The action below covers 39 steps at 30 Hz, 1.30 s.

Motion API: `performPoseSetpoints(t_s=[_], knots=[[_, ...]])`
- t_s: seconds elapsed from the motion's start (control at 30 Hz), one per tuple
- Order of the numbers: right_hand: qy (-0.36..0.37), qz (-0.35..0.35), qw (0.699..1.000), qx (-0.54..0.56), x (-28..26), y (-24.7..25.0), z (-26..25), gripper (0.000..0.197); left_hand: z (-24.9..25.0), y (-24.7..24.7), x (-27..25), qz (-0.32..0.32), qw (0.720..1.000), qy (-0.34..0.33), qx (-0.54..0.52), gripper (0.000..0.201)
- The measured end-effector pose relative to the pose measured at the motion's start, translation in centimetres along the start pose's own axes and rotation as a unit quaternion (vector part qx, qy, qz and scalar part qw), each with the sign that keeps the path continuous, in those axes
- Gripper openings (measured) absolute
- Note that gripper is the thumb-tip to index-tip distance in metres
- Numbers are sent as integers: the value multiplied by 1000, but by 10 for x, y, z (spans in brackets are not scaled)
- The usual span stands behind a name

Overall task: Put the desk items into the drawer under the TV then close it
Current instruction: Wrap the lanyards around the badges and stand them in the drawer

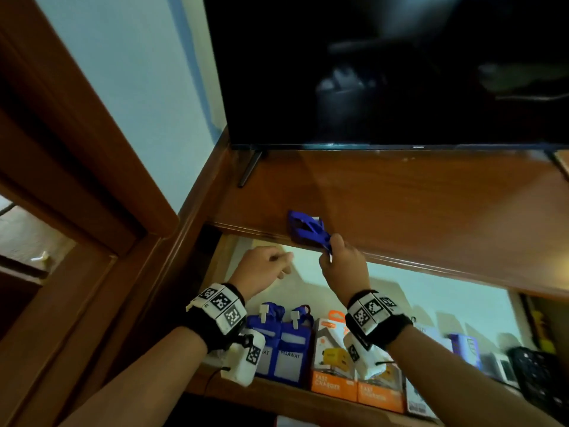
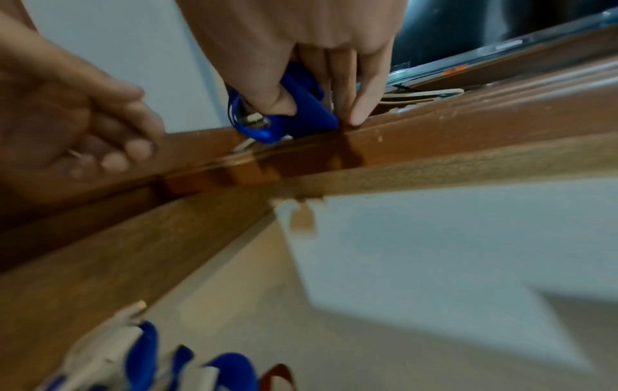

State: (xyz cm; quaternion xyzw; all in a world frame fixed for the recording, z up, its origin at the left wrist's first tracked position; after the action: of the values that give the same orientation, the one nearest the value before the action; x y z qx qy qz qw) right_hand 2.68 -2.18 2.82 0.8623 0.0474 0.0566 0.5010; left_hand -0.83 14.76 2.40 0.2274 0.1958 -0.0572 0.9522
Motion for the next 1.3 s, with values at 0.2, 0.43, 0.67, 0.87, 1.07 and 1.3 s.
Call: performPoseSetpoints(t_s=[0.2,0.43,0.67,0.87,1.07,1.3], knots=[[26,4,992,120,-49,20,14,12,27,-56,5,-78,992,59,-85,61],[77,-30,981,173,-78,37,45,15,59,-107,5,-73,990,52,-107,13],[-166,39,906,387,-80,71,115,22,71,-129,8,-84,995,-21,-43,16],[-224,-34,833,505,-75,75,122,29,98,-148,-4,-113,986,-114,46,5],[-233,27,817,527,-70,88,123,16,102,-144,-14,-130,986,-78,-64,17],[-236,15,753,615,-73,90,120,26,104,-137,-18,-175,977,-121,-15,41]])
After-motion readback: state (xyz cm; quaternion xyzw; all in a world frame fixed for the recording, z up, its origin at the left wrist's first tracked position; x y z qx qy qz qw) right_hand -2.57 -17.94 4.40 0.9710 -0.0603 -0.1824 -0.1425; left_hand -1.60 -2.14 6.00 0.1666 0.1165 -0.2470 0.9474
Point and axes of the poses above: each hand's wrist, its own x-axis towards the middle knuckle, its own y-axis out of the back of the hand, z = x × y, the point moved 6 cm from there along x, towards the middle knuckle, and after that the axes turned 1 degree about -z, right-handed, at the moved point
